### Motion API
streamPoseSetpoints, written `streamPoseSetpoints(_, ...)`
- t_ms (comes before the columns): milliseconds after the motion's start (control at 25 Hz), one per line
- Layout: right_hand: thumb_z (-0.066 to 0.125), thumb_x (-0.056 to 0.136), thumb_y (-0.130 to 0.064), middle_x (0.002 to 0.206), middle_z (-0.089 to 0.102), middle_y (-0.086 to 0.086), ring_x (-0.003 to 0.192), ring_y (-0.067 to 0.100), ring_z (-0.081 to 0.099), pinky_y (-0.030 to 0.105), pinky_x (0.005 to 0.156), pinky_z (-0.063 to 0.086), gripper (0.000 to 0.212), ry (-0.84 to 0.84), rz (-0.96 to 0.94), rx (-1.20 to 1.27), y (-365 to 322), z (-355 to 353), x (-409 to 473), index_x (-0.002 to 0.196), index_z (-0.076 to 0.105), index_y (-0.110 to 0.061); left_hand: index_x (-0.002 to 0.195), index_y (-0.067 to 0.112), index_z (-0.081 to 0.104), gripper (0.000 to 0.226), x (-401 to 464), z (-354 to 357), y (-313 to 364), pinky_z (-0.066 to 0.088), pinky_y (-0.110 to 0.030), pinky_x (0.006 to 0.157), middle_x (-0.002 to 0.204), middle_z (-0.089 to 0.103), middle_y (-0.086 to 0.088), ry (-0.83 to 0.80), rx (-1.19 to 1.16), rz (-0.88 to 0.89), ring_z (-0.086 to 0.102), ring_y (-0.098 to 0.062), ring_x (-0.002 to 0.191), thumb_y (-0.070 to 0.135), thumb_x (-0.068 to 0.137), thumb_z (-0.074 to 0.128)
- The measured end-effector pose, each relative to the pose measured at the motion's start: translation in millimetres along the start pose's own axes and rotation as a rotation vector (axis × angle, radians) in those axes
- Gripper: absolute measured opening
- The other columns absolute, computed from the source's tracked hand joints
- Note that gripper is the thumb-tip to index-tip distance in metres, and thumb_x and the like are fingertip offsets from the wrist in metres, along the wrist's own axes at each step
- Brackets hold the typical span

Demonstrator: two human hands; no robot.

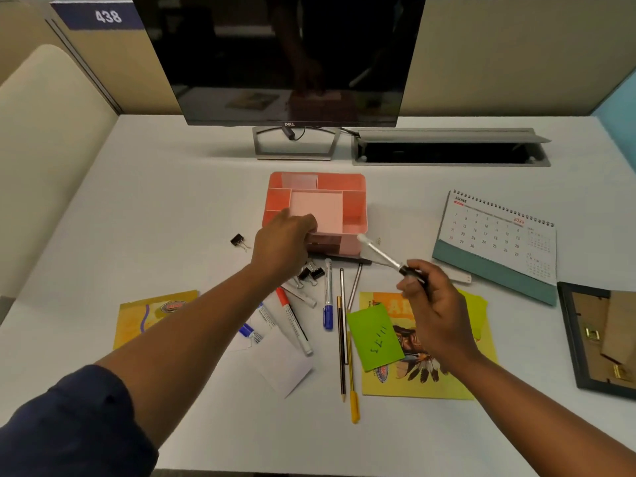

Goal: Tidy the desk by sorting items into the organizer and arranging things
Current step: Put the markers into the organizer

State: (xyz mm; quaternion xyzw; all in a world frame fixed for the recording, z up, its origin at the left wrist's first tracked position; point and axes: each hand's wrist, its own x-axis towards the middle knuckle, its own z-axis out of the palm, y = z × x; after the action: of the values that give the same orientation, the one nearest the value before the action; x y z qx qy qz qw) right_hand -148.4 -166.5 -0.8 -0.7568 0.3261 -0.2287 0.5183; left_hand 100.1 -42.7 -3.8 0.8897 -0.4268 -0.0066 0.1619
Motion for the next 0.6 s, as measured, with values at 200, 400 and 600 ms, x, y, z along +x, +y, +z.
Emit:
streamPoseSetpoints(200,0.056,0.101,-0.025,0.076,0.064,-0.003,0.063,0.016,0.057,0.031,0.053,0.043,0.016,0.038,-0.253,-0.348,-28.0,7.7,60.1,0.111,0.063,-0.014,0.093,0.022,0.067,0.014,-6.9,3.7,4.5,0.050,-0.029,0.054,0.074,0.057,0.000,0.005,-0.027,0.003,0.053,-0.020,0.069,0.009,0.090,0.062)
streamPoseSetpoints(400,0.052,0.101,-0.029,0.086,0.068,0.003,0.076,0.023,0.059,0.037,0.064,0.049,0.020,-0.172,-0.342,-0.696,-24.0,35.2,104.7,0.100,0.067,-0.015,0.094,0.022,0.068,0.012,-7.8,2.7,3.3,0.055,-0.034,0.060,0.078,0.061,-0.001,0.007,-0.062,-0.002,0.060,-0.026,0.082,0.012,0.093,0.060)
streamPoseSetpoints(600,0.047,0.103,-0.031,0.095,0.060,0.002,0.088,0.024,0.058,0.037,0.068,0.050,0.024,-0.288,-0.283,-0.835,-13.1,48.6,107.4,0.117,0.061,-0.017,0.105,0.025,0.069,0.016,-9.6,2.2,3.1,0.056,-0.036,0.071,0.100,0.069,-0.005,-0.020,-0.058,-0.029,0.064,-0.032,0.110,0.018,0.096,0.058)
